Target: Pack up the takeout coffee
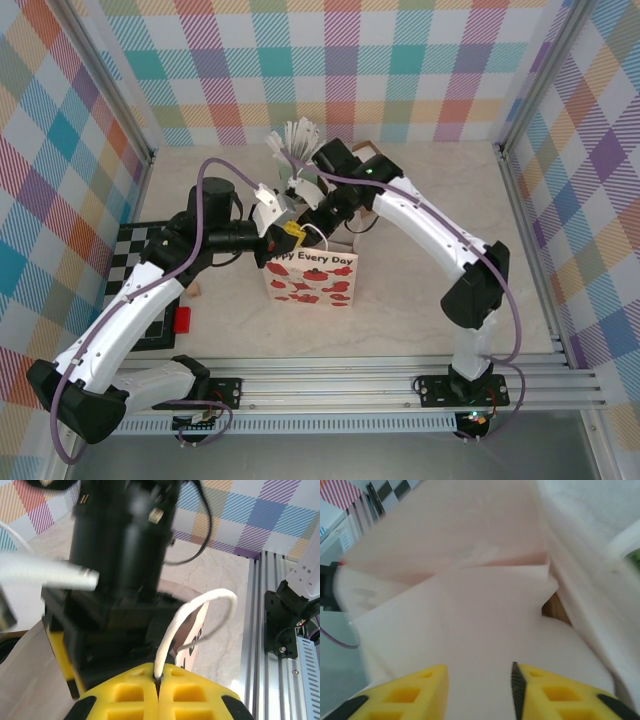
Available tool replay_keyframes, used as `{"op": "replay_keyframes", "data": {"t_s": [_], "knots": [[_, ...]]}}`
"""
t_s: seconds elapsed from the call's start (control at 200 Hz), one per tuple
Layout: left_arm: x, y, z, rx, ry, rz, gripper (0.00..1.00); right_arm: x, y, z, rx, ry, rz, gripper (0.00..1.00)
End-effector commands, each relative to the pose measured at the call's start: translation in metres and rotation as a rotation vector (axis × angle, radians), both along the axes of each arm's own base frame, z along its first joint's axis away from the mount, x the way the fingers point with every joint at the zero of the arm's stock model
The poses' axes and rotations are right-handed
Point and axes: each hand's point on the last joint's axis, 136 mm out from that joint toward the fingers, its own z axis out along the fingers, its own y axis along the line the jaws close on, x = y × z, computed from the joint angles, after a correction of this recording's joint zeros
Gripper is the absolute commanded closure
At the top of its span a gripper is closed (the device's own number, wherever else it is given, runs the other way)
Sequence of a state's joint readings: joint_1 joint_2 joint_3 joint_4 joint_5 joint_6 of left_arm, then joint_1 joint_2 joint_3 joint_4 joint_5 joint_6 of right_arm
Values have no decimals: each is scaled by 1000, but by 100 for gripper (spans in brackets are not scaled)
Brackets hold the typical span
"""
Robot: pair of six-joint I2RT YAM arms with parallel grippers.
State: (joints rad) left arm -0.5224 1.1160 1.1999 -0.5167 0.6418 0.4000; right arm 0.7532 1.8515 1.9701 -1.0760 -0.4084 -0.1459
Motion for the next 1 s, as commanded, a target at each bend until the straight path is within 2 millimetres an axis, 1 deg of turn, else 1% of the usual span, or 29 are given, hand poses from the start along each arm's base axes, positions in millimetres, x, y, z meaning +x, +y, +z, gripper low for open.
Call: {"op": "replay_keyframes", "data": {"t_s": [0.0,0.08,0.16,0.22,0.295,0.335,0.375,0.385,0.485,0.54,0.67,0.765,0.915,0.995], "knots": [[-3,-2,1,-10,-15,-7,100,0,-17,69,143,-146,-112,54],[0,-1,-1,-3,-13,3,100,10,-32,87,204,-202,-198,46],[2,0,-2,5,-17,17,100,19,-48,99,260,-229,-255,33],[2,0,-2,6,-19,22,100,29,-59,99,250,-262,-285,22],[2,1,0,3,-20,27,100,46,-70,96,212,-299,-337,16],[4,1,0,3,-15,37,100,54,-73,95,198,-311,-351,11],[7,2,-1,2,-7,53,100,60,-74,95,193,-318,-356,2],[7,2,0,2,-6,56,100,61,-74,94,190,-319,-356,0],[16,0,3,-26,27,109,100,78,-78,97,193,-339,-407,0],[17,-4,6,-48,31,114,100,85,-83,99,202,-339,-450,0],[18,-13,4,-56,3,117,100,96,-105,94,183,-322,-558,0],[18,-20,4,-56,6,101,100,94,-122,87,167,-317,-614,0],[14,-35,5,-56,22,65,100,85,-151,81,165,-315,-683,0],[12,-40,7,-53,20,58,100,81,-165,77,160,-311,-721,0]]}}
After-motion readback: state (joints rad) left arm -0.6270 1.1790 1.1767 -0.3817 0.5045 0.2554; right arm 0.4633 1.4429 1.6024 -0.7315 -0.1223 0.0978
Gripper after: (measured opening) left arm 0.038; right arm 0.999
